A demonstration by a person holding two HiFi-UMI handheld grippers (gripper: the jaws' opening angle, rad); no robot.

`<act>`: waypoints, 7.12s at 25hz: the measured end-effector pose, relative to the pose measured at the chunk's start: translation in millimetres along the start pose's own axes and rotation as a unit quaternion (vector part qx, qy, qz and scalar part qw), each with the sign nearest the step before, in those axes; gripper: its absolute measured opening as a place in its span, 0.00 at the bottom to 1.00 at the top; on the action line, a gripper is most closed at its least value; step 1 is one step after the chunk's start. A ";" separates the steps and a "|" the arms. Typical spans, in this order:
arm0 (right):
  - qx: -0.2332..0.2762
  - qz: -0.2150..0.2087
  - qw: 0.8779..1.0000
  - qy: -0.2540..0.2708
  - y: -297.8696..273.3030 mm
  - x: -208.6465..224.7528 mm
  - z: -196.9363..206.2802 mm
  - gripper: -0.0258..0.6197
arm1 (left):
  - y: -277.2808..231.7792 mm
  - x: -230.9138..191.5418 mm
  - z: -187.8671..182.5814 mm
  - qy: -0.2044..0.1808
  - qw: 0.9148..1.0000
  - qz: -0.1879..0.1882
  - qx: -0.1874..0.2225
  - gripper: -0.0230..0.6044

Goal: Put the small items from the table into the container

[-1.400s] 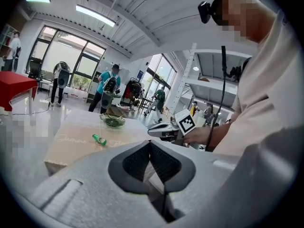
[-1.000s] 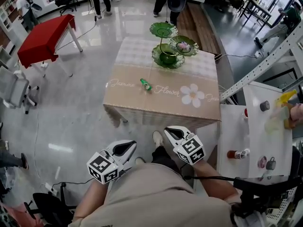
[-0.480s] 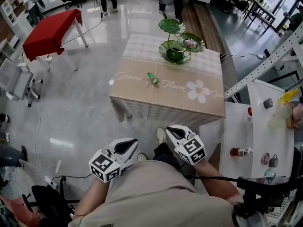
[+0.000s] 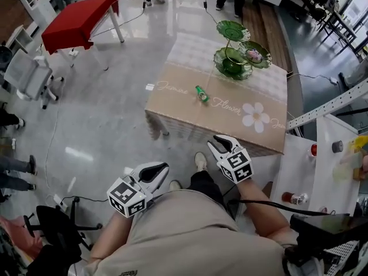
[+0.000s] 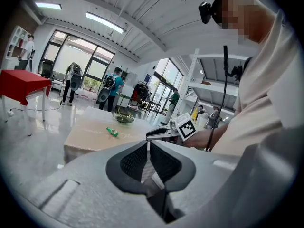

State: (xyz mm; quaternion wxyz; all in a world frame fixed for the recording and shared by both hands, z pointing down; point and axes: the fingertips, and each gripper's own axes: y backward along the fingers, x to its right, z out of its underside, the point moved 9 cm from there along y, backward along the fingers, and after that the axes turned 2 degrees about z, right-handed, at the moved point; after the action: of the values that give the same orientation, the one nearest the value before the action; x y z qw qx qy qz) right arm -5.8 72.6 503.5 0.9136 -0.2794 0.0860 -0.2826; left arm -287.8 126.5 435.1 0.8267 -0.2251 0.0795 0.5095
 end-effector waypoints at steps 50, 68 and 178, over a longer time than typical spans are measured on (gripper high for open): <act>-0.051 -0.051 0.997 -0.037 -118.3 237.0 -34.9 0.32 | -199.5 -62.4 -112.1 0.008 0.999 -0.025 -0.023 0.05; -0.025 0.000 1.000 -0.015 -18.6 335.3 -92.3 0.31 | -255.2 -65.7 -131.0 -0.015 0.999 0.035 -0.030 0.05; 0.006 -0.055 0.998 0.013 53.9 -105.0 -19.1 0.06 | 15.7 6.9 15.4 0.002 0.997 0.077 -0.009 0.05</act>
State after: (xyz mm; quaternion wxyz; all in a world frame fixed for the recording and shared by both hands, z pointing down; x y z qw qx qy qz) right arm -73.2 159.9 457.4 0.8972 -0.2742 0.0801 -0.3367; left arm -299.8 145.0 441.7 0.7829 -0.2272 0.0934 0.5716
